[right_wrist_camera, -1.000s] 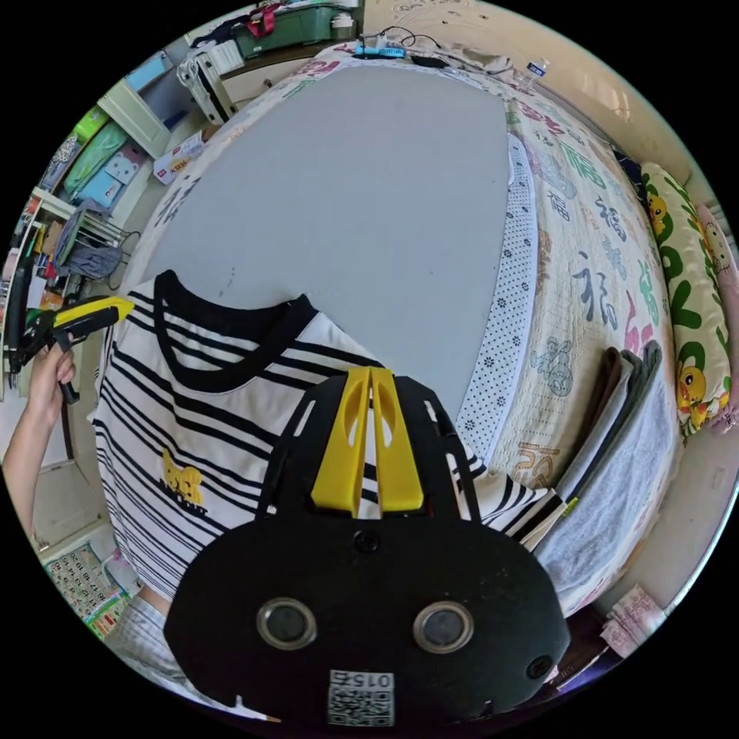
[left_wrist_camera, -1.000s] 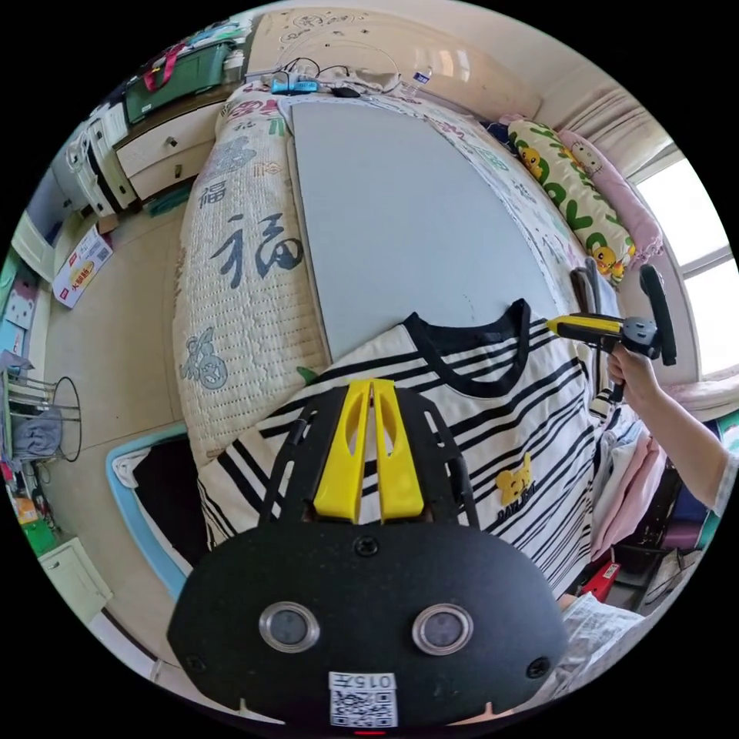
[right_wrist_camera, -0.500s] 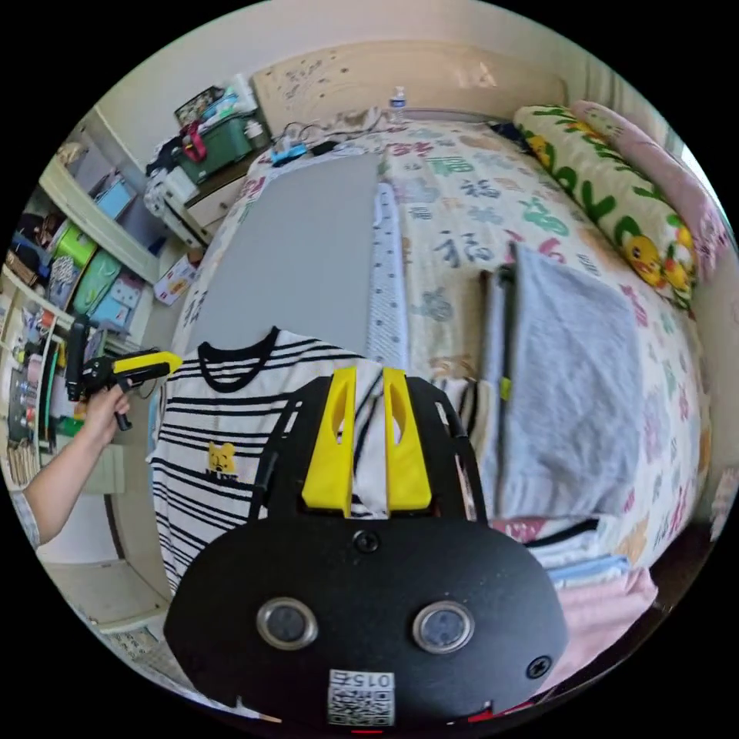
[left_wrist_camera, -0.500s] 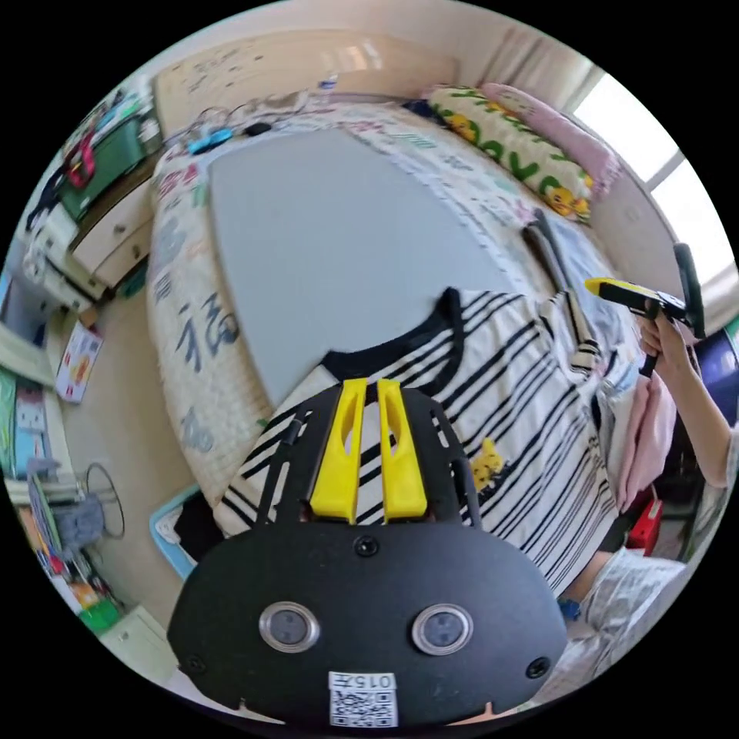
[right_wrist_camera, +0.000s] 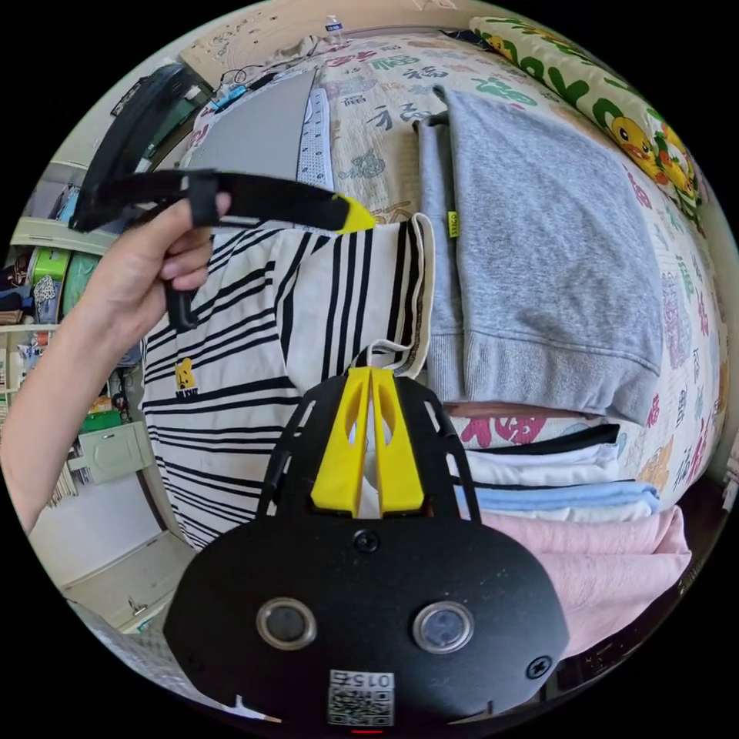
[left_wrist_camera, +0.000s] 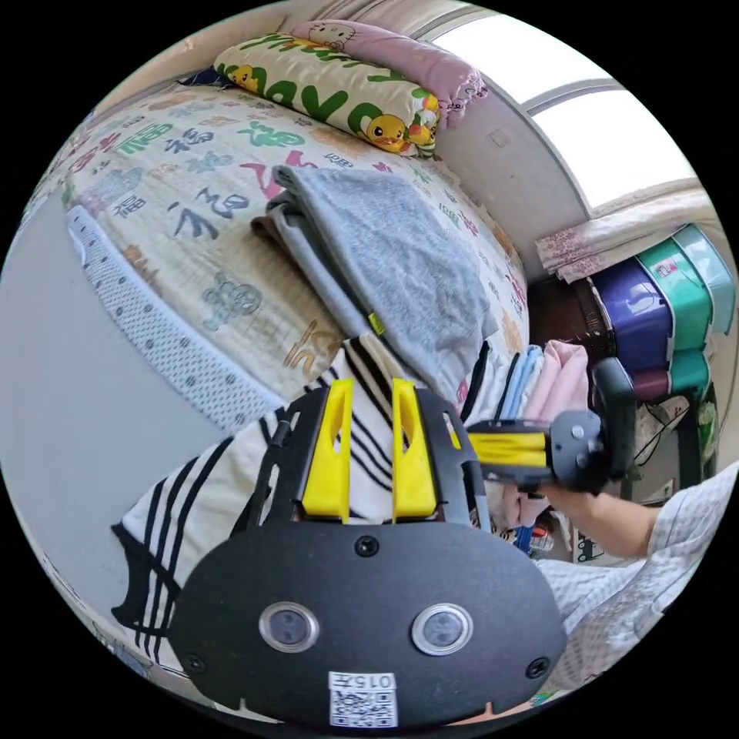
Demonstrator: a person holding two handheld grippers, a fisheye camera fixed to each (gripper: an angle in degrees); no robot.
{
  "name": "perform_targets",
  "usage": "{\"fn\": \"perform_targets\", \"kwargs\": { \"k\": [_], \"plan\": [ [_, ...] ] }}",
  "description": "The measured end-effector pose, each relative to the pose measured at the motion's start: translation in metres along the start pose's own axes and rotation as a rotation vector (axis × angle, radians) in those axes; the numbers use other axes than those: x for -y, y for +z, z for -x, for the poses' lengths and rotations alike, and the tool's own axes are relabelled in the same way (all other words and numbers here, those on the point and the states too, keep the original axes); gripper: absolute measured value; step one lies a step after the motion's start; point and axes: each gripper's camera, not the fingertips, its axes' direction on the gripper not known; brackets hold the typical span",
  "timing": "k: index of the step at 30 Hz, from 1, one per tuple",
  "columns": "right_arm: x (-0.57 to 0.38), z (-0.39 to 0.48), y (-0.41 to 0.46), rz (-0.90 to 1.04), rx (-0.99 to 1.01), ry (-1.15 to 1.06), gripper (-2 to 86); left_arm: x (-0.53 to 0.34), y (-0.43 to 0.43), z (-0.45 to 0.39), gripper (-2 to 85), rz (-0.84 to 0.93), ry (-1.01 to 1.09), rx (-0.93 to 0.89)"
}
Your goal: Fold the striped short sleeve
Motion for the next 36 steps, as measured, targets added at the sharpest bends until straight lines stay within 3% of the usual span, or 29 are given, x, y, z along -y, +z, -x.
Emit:
{"fn": "perform_targets", "kwargs": {
  "k": [4, 8, 12, 20, 24, 28, 36],
  "plan": [
    [-0.014, -0.016, -0.009, -0.11, 0.001, 0.037, 5.5, 0.024, 0.039, 0.009, 9.0, 0.008, -0.094, 0.056],
    [0.0, -0.027, 0.008, -0.038, 0.061, 0.033, 10.4, 0.032, 0.062, 0.015, 5.7, 0.037, -0.101, 0.12],
    [0.01, -0.023, 0.025, 0.033, 0.065, -0.031, 2.5, 0.035, 0.079, 0.024, 1.1, 0.059, -0.09, 0.149],
    [-0.002, -0.027, -0.037, -0.14, 0.095, -0.027, 0.4, 0.022, 0.036, 0.035, -0.6, -0.082, -0.053, 0.143],
    [-0.013, 0.004, -0.084, -0.23, 0.146, -0.205, 0.3, -0.033, -0.042, 0.052, -0.6, -0.204, -0.079, 0.063],
    [-0.016, 0.065, -0.096, -0.211, 0.173, -0.395, 0.6, -0.129, -0.096, 0.063, -0.5, -0.219, -0.123, 0.151],
    [-0.019, 0.135, -0.026, 0.083, 0.137, -0.536, 5.3, -0.289, -0.06, 0.114, 2.0, -0.039, -0.458, 0.143]
  ]
}}
